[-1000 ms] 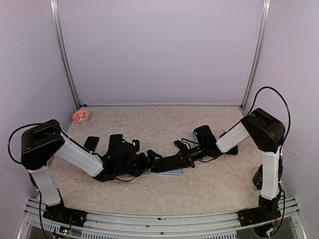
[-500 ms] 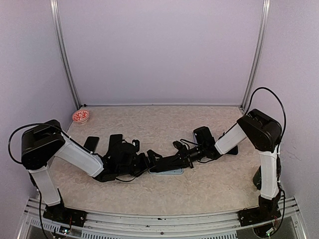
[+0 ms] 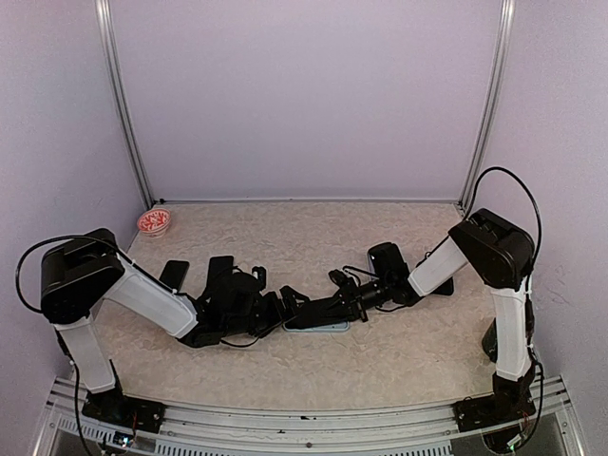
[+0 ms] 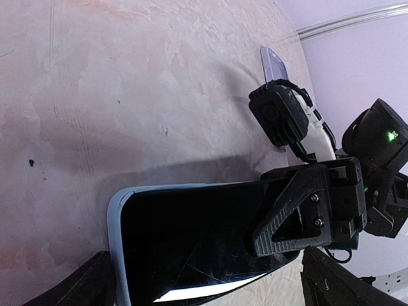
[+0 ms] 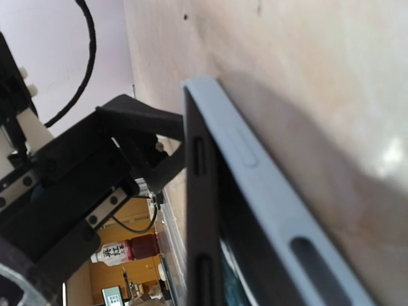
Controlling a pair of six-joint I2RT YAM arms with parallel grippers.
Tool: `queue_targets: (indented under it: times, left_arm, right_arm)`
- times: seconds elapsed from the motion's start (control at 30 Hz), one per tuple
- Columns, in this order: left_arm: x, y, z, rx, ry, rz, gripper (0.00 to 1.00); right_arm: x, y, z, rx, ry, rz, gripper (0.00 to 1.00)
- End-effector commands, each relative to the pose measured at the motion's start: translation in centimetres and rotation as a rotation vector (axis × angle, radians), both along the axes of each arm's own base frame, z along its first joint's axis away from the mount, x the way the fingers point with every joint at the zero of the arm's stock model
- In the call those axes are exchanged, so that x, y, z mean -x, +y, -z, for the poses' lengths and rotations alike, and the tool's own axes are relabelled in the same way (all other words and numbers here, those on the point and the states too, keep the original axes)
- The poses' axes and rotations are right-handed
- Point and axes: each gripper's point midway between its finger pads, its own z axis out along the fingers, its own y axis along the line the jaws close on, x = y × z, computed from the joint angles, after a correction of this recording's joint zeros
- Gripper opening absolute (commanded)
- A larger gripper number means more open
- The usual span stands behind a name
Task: Put the phone into the phone case
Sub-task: Install the phone into the phone case.
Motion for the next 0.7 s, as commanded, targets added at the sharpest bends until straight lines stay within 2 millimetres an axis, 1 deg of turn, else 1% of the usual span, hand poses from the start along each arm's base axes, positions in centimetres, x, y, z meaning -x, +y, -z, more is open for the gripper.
queue_targets:
  times: [0.0,0.13,0.23,0.4,0.67]
  left_arm:
    - [2.0,-3.3,-1.6,0.100,0.008,0.125,0.99]
    - [2.2,-3.3,-1.6,0.101,0.010,0.127,0.99]
    - [2.1,-2.9,-1.6,0.097,0.006,0.120,0.99]
    - [1.8,-2.1,-2.0,0.092,0.002,0.106,0.99]
    - [1.8,-1.8,-3.0,0.086,-0.007,0.098,0.99]
  right_arm:
    - [3.2,1.2,4.2,0.127,0.108,-0.017,0.07]
    - [3.3,1.3,4.0,0.103,0.108,-0.019,0.07]
    - [3.5,1.3,3.4,0.066,0.098,-0.019,0.07]
    - [3.4,1.4,2.6,0.006,0.067,-0.009,0.07]
    - [3.3,1.6,1.3,-0.060,0.051,-0.005,0.07]
